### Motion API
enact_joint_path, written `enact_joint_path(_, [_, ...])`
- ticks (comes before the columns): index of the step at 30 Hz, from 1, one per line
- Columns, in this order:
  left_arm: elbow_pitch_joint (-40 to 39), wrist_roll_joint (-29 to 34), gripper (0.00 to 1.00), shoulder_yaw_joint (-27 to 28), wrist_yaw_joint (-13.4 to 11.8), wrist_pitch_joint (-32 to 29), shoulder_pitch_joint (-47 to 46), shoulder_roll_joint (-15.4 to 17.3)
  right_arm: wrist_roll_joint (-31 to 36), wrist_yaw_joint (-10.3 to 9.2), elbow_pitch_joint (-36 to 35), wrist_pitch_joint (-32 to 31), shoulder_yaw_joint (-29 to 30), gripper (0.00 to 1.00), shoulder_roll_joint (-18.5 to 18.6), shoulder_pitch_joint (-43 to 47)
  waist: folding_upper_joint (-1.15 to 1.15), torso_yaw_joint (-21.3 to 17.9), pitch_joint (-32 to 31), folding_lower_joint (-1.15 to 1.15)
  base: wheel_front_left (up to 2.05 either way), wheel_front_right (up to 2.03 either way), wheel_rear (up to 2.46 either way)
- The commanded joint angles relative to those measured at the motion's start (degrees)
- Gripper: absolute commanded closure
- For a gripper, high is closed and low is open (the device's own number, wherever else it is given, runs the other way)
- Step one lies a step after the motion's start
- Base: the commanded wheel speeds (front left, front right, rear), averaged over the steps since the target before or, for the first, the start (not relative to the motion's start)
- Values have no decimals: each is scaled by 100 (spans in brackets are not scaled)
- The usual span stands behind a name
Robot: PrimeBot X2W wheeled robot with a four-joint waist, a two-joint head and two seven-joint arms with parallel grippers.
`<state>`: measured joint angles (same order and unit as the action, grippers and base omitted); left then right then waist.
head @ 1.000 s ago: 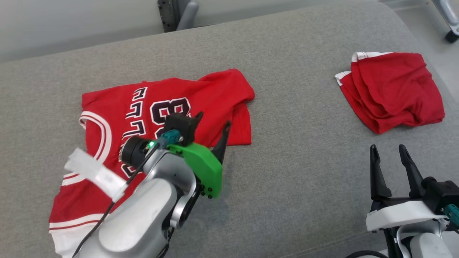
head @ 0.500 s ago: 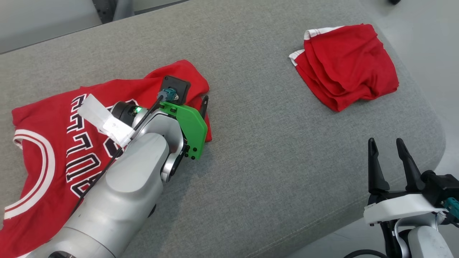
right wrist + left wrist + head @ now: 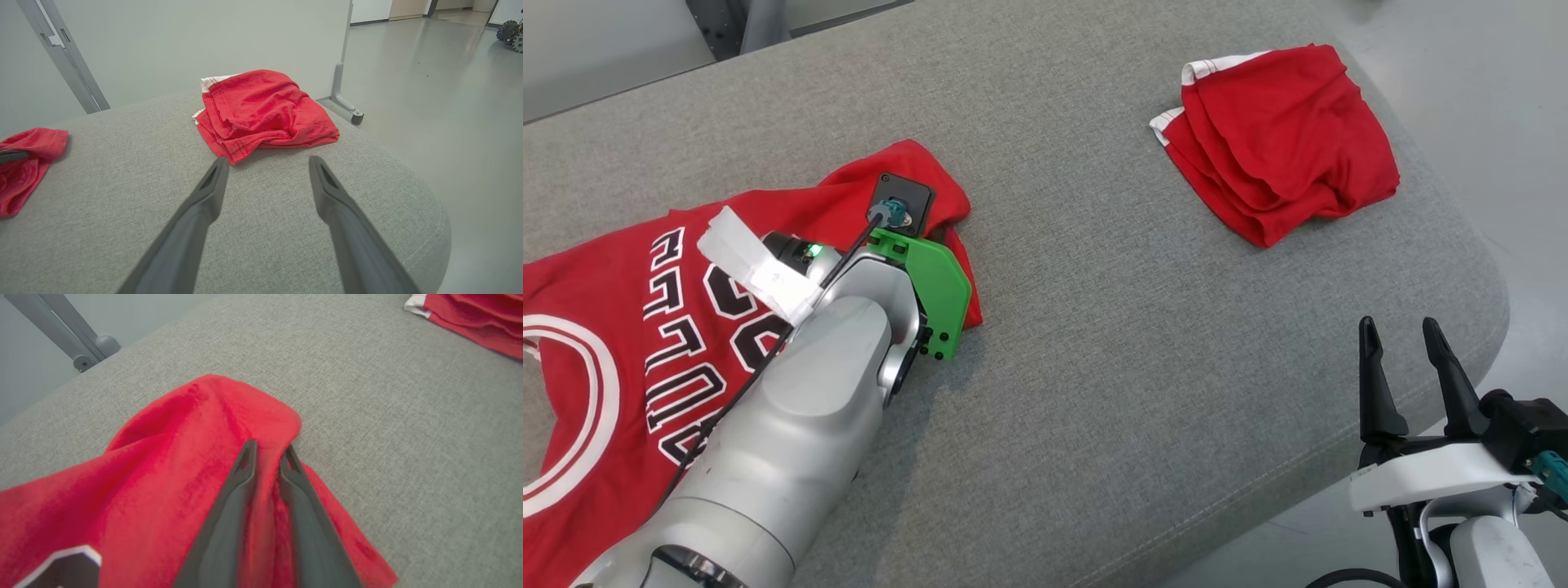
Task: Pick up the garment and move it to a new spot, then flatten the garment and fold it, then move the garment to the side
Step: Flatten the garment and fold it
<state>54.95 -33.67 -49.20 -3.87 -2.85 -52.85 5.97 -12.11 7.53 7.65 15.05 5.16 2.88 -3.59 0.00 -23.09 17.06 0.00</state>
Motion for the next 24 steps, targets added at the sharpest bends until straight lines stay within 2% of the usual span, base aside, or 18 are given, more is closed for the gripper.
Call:
enact_joint_path(1, [111, -63, 100, -16, 101, 64, -103, -50, 0, -9, 5, 18, 23, 0, 5, 1, 0, 20, -21, 0, 0, 0, 0])
enact_joint_path(5, [322, -122, 100, -10, 198, 150, -127, -84, 34, -9, 8, 18, 35, 0, 4, 29, 0, 53, -60, 0, 0, 0, 0])
enact_joint_path(9, [135, -692, 100, 364, 521, 255, -82, -238, 61, -9, 14, 18, 41, 0, 5, 96, 0, 86, -158, 0, 0, 0, 0])
enact_joint_path(12, [-134, -946, 100, 431, 737, 182, 44, -269, 84, -9, 7, 18, 86, 0, 6, 143, 0, 143, -220, 0, 0, 0, 0])
enact_joint_path(15, [-735, -1355, 100, 369, 950, -112, 344, -290, 103, -9, 13, 18, 145, 0, 4, 263, 0, 238, -317, 0, 0, 0, 0])
enact_joint_path(18, [-1611, -1902, 100, 254, 1055, -593, 742, -304, 115, -9, 22, 18, 152, 0, 6, 296, 0, 320, -380, 0, 0, 0, 0])
enact_joint_path(21, [-2540, -2360, 100, 169, 1072, -1041, 1223, -300, 130, -9, 8, 18, 153, 0, 6, 293, 0, 393, -416, 0, 0, 0, 0])
enact_joint_path(24, [-3576, -2805, 100, 143, 981, -1503, 1745, -176, 133, -9, -8, 18, 177, 0, 8, 298, 0, 453, -433, 0, 0, 0, 0])
